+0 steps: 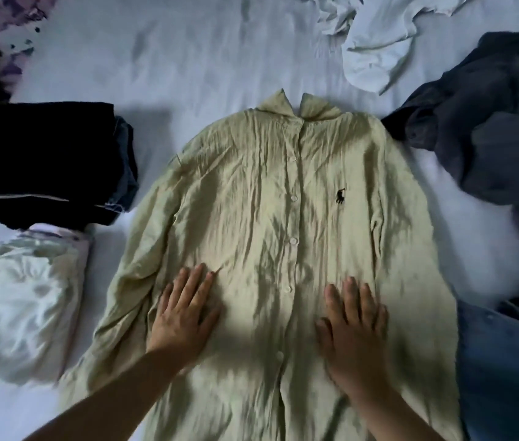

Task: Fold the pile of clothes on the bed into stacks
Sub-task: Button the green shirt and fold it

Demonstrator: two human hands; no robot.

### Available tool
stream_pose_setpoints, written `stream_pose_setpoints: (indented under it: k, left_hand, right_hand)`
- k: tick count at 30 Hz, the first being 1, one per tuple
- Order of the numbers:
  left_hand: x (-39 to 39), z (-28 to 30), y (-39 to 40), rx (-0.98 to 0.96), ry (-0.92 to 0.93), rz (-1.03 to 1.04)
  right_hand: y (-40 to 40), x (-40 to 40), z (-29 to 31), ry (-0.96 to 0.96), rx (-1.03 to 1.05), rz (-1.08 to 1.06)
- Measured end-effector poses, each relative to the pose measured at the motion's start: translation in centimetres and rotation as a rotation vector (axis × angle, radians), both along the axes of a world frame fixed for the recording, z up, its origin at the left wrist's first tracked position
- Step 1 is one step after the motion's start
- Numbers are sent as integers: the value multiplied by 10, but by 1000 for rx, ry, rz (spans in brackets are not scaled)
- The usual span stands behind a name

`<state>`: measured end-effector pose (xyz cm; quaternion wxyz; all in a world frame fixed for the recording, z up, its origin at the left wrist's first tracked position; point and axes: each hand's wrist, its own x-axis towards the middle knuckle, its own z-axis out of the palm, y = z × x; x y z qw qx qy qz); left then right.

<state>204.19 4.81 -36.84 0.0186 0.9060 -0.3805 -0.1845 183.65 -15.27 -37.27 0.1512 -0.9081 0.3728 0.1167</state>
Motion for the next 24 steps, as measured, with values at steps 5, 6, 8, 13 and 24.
stream_pose_setpoints:
  k: [5, 6, 8, 13, 24]
  left_hand:
    - [-55, 10, 73, -86, 20, 383]
    - [-64, 13, 77, -80, 22, 489]
    - [-80, 23, 82, -33, 47, 696]
    - [-102, 38, 90, 58, 177, 790]
    - [-100, 53, 123, -297, 332, 661]
  right_hand:
    - [65, -65, 11, -97, -40, -331]
    - [72, -72, 14, -115, -38, -413]
    - [90, -84, 21, -118, -13, -551]
    - [124, -105, 31, -128, 46, -698]
    - [148, -115, 48, -533, -50, -583]
